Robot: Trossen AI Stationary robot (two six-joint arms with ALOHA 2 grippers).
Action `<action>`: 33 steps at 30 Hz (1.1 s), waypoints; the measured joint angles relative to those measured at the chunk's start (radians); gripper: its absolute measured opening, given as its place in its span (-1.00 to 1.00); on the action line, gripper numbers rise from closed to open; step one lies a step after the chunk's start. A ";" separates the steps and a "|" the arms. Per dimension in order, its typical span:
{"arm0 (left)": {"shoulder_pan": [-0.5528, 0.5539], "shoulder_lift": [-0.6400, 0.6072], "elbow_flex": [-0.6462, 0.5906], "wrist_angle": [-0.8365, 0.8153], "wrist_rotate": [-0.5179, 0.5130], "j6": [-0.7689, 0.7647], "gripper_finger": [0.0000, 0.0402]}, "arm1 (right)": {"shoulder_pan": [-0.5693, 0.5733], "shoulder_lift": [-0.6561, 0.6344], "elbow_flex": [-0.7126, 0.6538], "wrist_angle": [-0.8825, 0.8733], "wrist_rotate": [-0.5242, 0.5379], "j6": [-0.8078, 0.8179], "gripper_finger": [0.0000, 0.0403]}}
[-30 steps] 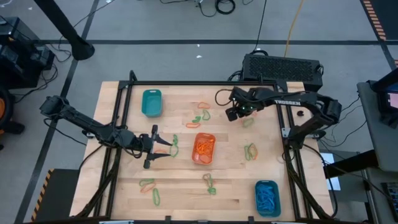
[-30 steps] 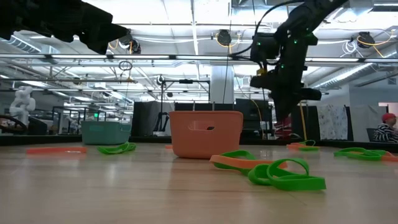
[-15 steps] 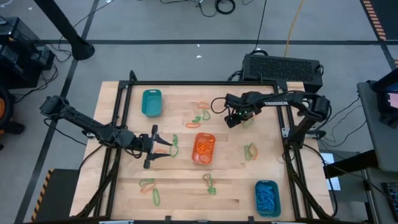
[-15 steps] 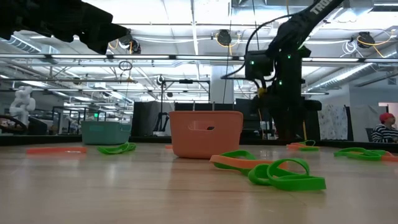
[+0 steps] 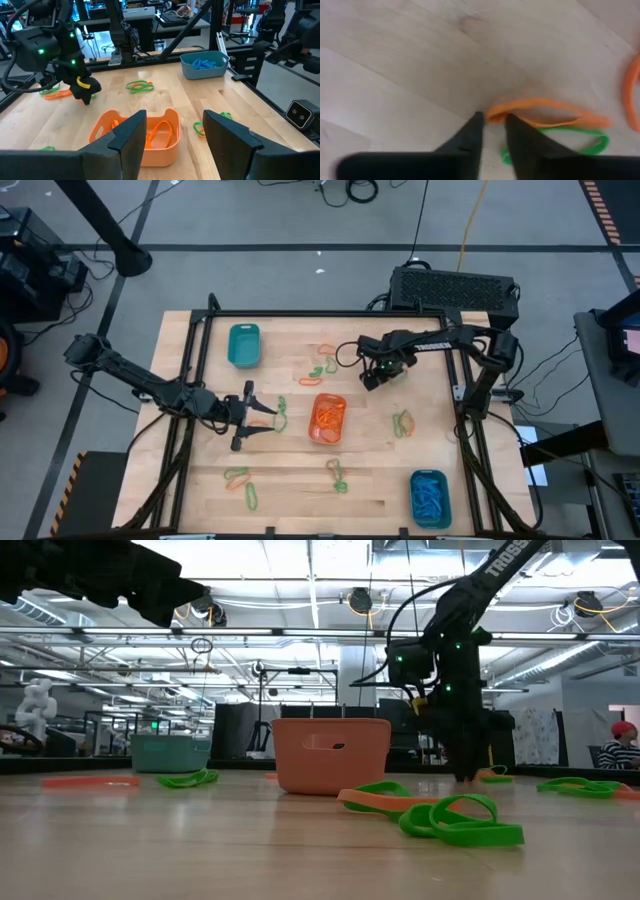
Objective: Sort rubber bands into baskets
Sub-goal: Put the orange rubber band into the orange bin
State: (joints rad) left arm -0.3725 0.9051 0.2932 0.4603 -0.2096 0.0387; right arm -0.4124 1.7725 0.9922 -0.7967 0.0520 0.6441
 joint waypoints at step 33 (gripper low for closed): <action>0.000 0.000 0.000 0.000 -0.003 0.002 0.01 | 0.458 -0.180 0.262 0.031 -0.033 0.085 -1.00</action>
State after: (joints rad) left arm -0.3722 0.9051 0.2932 0.4599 -0.2127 0.0406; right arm 0.0457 1.5929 1.2537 -0.7661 0.0187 0.7296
